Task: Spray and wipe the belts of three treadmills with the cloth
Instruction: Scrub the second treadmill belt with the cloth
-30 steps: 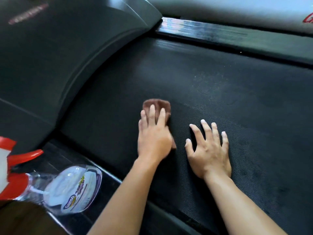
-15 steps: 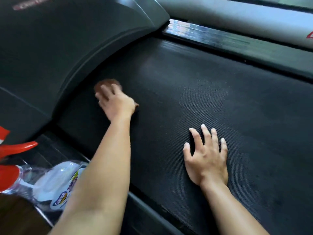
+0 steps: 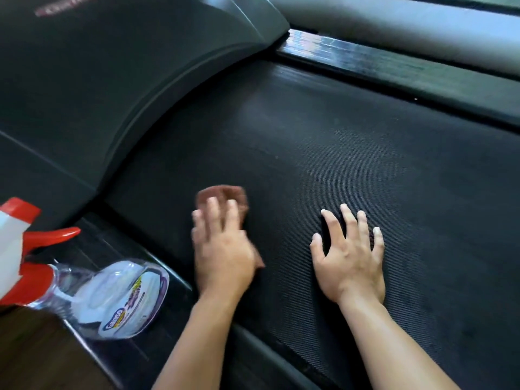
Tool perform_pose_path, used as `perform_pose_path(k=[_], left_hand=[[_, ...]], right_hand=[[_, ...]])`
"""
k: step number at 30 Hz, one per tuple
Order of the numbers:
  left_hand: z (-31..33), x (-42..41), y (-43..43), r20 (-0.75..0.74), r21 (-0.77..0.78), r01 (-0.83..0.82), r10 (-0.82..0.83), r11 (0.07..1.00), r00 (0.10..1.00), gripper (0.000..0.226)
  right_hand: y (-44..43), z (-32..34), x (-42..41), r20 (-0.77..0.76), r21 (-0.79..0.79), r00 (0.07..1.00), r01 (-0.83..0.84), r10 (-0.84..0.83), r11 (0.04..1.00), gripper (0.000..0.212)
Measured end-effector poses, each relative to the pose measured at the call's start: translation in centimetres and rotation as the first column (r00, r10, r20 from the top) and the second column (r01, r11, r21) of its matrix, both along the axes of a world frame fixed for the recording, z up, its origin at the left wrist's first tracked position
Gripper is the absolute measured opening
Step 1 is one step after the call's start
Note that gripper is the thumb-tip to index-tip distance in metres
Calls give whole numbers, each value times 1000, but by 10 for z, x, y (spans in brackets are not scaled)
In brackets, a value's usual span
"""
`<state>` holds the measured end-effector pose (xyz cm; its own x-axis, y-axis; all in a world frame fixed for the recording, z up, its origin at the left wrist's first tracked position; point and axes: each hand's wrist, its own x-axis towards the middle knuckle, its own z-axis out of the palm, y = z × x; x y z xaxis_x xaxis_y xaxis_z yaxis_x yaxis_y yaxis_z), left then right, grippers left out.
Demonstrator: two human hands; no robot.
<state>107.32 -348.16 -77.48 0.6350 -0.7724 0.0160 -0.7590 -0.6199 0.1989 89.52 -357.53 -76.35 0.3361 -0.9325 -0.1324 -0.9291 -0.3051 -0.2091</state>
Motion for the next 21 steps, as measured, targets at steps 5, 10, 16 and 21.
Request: perform_pose_path(k=[5,10,16,21], left_hand=[[9,59,-8,-107,-23,-489,485,872,868,66],[18,92,-65,-176,0,-568,559,823,810,89],[20,68,-131,-130,45,-79,84,996,988,102],[18,-9,-89,-164,-93,295,-307,951,937,66]], right_hand=[[1,-1,-1,4,-11,1000,3,-3,1000,58],[0,-2,-1,17,-5,1000,3,-3,1000,57],[-1,-3,0,27,-7,1000,3,-3,1000,58],[-1,-5,0,46,-22,999,11,-10,1000,64]])
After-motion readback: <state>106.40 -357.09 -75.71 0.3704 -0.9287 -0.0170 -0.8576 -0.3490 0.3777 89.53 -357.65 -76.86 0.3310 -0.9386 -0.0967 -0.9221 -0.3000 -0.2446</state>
